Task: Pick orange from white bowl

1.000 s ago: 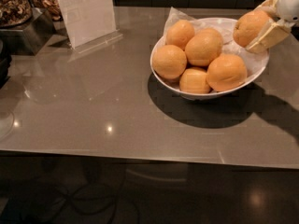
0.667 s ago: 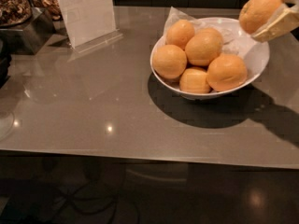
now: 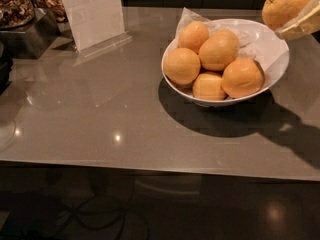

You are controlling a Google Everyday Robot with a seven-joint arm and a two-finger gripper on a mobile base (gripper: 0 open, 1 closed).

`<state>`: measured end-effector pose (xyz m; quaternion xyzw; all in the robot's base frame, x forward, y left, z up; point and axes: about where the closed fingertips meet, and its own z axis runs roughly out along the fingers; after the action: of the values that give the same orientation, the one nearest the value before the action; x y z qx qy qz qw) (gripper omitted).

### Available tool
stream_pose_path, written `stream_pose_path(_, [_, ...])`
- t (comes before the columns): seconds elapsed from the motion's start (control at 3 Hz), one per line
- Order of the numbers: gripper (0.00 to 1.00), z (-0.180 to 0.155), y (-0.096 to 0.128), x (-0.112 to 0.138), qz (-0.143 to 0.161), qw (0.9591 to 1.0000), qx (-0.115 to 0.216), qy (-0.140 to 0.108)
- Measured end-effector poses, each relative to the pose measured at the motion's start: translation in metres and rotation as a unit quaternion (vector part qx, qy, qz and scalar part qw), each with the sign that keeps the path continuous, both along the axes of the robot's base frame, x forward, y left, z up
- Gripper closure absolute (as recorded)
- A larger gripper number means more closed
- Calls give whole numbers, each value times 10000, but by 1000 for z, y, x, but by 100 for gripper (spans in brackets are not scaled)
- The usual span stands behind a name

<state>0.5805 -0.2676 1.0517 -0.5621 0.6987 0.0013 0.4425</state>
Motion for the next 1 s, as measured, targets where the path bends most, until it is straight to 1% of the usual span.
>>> stream_pose_path(0.33, [100, -19, 11, -9, 103, 9993, 279, 207])
stream_pose_path(0.67, [100, -51, 45, -23, 495, 9940, 784, 573])
stream_pose_path(1.0, [100, -73, 86, -26, 1067, 9851, 960, 943])
